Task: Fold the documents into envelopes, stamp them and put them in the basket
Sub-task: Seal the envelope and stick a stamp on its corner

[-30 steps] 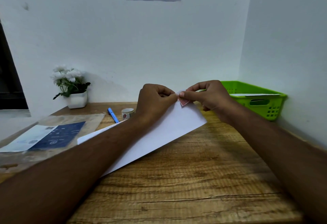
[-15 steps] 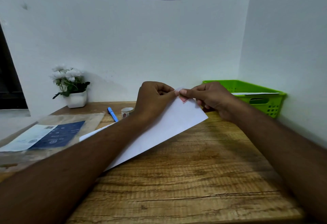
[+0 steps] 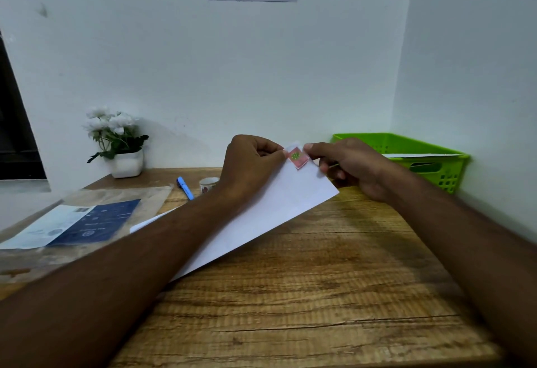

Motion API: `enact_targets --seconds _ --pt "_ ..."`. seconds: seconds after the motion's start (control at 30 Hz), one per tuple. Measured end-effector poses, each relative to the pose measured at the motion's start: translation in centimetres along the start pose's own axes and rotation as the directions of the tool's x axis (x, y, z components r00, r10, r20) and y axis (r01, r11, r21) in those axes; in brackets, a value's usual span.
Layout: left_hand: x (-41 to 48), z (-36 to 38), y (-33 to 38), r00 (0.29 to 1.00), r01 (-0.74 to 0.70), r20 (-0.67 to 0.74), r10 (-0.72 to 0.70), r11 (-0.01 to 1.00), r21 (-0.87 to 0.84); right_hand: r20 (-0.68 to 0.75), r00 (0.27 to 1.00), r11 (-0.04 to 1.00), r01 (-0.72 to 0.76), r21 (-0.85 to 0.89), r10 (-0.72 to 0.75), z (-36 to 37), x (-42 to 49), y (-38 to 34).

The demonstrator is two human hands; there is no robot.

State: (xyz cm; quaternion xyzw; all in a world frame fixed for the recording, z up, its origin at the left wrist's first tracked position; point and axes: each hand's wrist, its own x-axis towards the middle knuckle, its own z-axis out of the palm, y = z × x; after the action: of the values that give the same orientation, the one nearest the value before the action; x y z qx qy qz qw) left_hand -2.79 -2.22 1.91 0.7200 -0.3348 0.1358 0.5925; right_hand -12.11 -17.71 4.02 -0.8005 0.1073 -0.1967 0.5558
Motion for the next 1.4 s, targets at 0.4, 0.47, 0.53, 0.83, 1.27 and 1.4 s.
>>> enact_targets --seconds 0.4,0.47,0.53,0.83,1.27,1.4 --pt "0.0 0.1 -0.3 0.999 -0.035 0.015 0.034 0.999 0.023 0.061 0.998 0.998 0.038 -0.055 -0.035 0.0 0.3 0.5" --pt "-0.1 0.1 -0.3 0.997 -0.067 0.033 0.066 0.997 0.036 0.072 0.996 0.996 0.051 -0.073 -0.046 0.0 0.3 0.6" --pt "-0.1 0.2 -0.3 0.994 -0.098 0.063 0.093 0.992 0.075 0.083 0.994 0.993 0.077 -0.094 -0.069 0.3 0.2 0.7" --pt "0.4 0.1 -1.3 0.975 -0.204 0.127 0.18 0.954 0.22 0.146 0.985 0.98 0.119 -0.16 -0.096 1.0 0.4 1.3" --pt "0.7 -0.5 -1.8 0.892 -0.441 0.28 0.355 0.817 0.372 0.417 0.908 0.99 0.091 -0.111 -0.037 0.3 0.1 1.6" --pt "0.9 -0.7 -2.0 0.847 -0.514 0.339 0.408 0.791 0.332 0.445 0.895 0.999 0.049 0.002 -0.045 0.9 0.4 2.4"
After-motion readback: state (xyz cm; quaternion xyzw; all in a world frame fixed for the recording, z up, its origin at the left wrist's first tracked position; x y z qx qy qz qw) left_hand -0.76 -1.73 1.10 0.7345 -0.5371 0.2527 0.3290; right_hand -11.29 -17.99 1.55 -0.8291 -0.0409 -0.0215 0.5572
